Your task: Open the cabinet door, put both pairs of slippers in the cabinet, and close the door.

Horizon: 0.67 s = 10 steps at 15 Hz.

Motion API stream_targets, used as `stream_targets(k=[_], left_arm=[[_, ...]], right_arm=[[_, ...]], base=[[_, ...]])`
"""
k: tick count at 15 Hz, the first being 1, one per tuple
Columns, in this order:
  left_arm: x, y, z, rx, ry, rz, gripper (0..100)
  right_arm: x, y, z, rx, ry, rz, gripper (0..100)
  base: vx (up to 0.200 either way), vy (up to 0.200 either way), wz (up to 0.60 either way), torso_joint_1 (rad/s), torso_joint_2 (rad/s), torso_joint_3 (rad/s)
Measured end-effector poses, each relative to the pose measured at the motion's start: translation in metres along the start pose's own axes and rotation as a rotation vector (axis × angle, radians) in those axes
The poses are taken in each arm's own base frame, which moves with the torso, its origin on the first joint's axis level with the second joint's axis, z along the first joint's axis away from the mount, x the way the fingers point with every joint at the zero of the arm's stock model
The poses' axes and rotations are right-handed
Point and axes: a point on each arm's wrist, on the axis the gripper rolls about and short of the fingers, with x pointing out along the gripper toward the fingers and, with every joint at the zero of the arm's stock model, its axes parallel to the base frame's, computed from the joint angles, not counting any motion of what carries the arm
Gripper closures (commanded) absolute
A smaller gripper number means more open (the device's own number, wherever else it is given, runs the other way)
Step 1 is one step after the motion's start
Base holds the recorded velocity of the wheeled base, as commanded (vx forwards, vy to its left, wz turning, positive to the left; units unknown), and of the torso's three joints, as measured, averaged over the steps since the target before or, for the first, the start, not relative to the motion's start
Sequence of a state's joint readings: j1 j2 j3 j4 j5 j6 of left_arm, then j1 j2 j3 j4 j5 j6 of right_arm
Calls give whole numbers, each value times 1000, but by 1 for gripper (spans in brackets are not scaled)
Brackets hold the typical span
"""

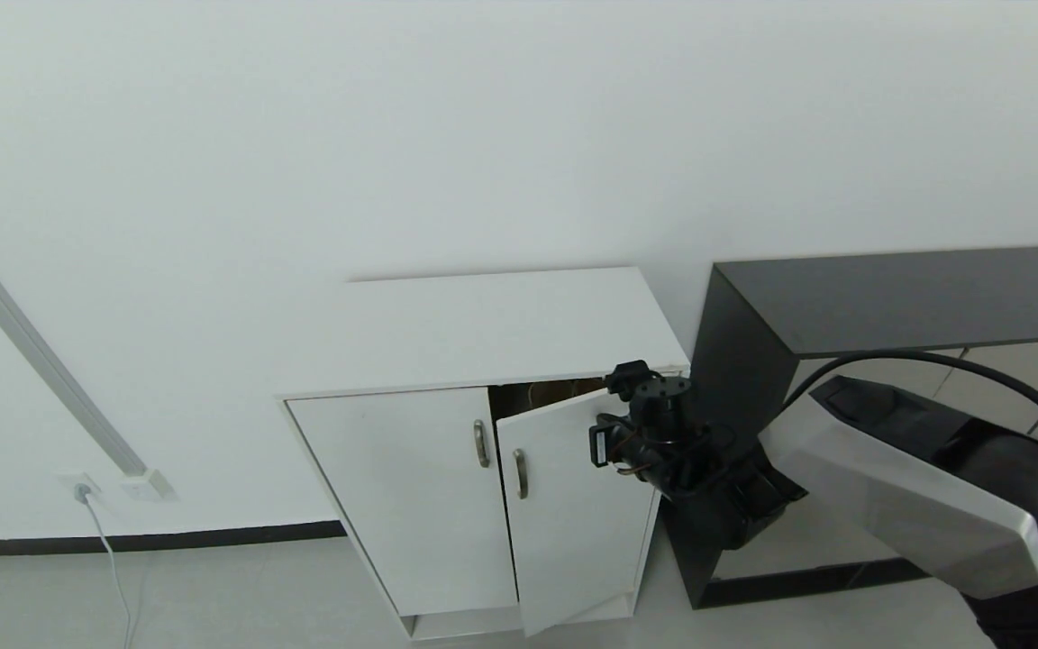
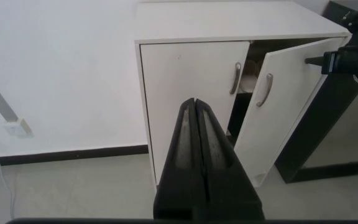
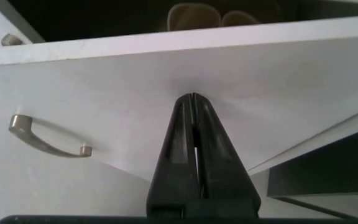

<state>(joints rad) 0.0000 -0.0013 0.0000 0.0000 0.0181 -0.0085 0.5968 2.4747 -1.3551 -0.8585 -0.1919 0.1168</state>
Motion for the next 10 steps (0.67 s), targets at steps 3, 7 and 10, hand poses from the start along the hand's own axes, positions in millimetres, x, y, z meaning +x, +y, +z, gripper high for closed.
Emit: stream_targets(k=[3,7,10], left_arm=[[0,0,0,1,0,0,100],[0,0,0,0,0,0,100],[0,0,0,1,0,0,100]], right_arm=[[7,0,1,1,0,-4,100],[15,0,1,-23,-2,-6,100],[19,1,3,-30,8,-10,100]], base=[[0,0,0,0,0,0],[0,0,0,0,0,0],[0,0,0,0,0,0]])
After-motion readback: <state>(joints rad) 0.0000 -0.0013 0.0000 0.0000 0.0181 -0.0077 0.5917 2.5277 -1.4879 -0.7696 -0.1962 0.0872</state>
